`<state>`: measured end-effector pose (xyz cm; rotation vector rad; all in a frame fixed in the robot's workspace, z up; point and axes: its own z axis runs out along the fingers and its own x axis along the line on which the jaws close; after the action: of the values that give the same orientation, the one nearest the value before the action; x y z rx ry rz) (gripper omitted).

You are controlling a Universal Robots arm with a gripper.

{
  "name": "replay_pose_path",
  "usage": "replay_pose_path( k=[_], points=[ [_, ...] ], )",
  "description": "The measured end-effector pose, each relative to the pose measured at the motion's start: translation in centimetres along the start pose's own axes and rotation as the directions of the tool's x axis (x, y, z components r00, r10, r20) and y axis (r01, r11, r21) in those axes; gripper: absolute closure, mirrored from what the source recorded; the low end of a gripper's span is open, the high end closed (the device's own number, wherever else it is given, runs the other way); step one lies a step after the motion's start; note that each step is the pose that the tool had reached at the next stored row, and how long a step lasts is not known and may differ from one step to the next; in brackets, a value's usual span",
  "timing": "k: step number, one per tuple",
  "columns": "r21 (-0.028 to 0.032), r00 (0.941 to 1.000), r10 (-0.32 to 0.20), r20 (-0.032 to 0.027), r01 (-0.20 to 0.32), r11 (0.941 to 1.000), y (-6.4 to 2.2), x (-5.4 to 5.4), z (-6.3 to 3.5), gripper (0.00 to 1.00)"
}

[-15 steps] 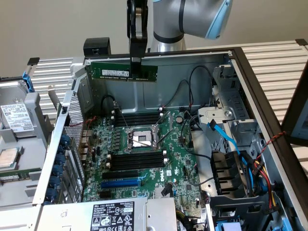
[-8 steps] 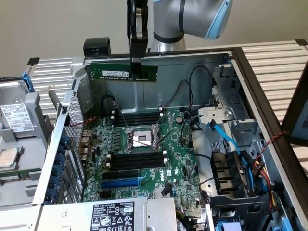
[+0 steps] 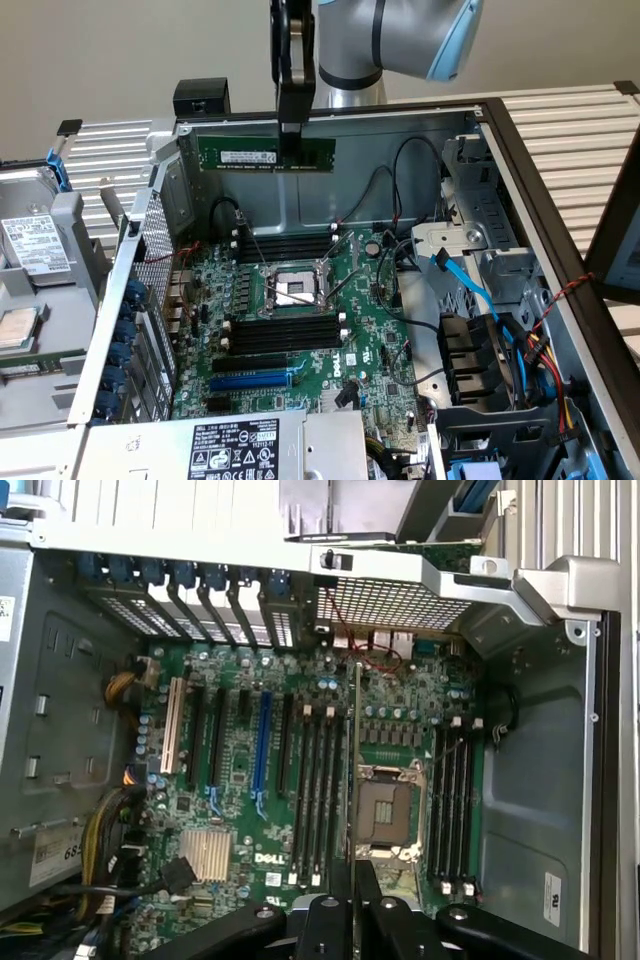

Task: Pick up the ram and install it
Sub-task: 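Insert the ram into the slot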

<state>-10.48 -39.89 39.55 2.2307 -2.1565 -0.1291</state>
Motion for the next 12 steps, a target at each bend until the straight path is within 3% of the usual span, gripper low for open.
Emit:
replay_pose_path(
  k=[6, 9, 12],
  points=[
    [0.0316, 1.0000, 0.000, -0.0018, 0.000, 0.9995, -0.17, 0.2, 0.49, 0.86],
    [0.0390, 0.9999, 0.010, -0.0013, -0.010, 0.9992, -0.19, 0.4, 0.91, 0.86],
    [0.0424, 0.9996, 0.030, 0.0005, -0.030, 0.9987, -0.23, 0.6, 1.39, 0.86]
  ],
)
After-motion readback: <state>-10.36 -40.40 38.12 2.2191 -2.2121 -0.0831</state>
